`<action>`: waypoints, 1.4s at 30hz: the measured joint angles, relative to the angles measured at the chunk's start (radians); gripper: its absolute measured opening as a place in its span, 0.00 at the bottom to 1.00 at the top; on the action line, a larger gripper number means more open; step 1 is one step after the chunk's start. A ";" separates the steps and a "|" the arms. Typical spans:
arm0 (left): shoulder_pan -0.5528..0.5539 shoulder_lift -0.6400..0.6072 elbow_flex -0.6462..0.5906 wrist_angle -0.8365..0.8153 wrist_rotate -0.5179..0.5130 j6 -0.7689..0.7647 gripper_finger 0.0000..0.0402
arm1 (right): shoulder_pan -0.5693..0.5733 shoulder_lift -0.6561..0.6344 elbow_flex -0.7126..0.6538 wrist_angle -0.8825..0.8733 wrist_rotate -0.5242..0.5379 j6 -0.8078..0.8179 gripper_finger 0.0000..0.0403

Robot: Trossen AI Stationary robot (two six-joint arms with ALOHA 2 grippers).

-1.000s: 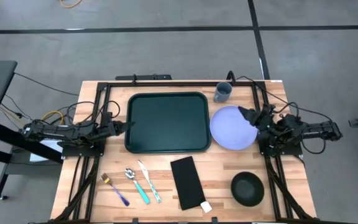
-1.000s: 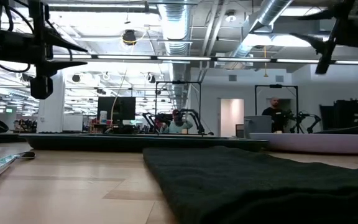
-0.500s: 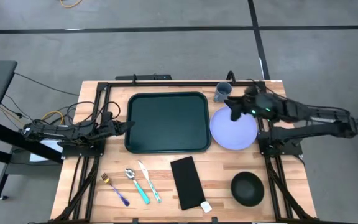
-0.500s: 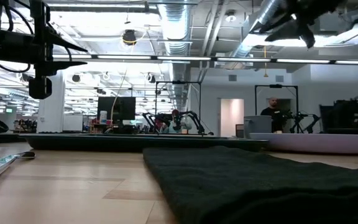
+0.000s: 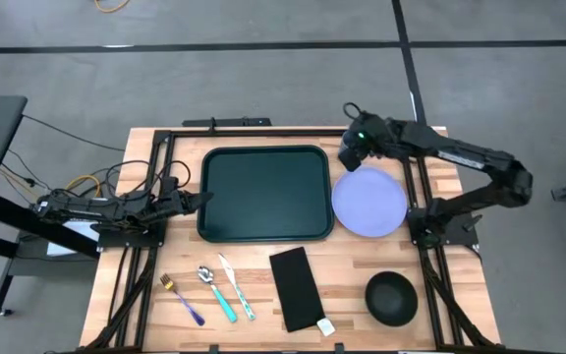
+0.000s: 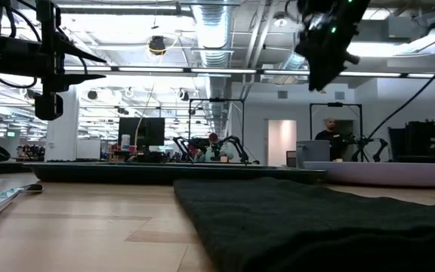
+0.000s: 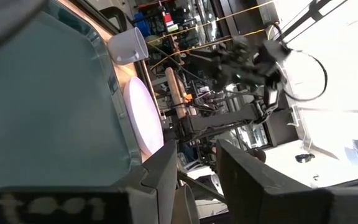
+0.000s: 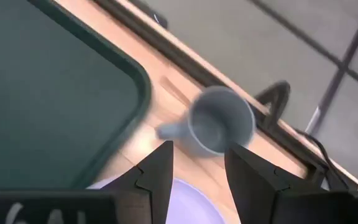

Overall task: Set up tray
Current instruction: Put the gray mug on the black tray

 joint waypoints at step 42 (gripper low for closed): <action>0.000 0.000 0.000 0.000 0.005 0.071 0.25 | -0.178 0.409 0.081 -0.107 -0.012 -0.451 0.33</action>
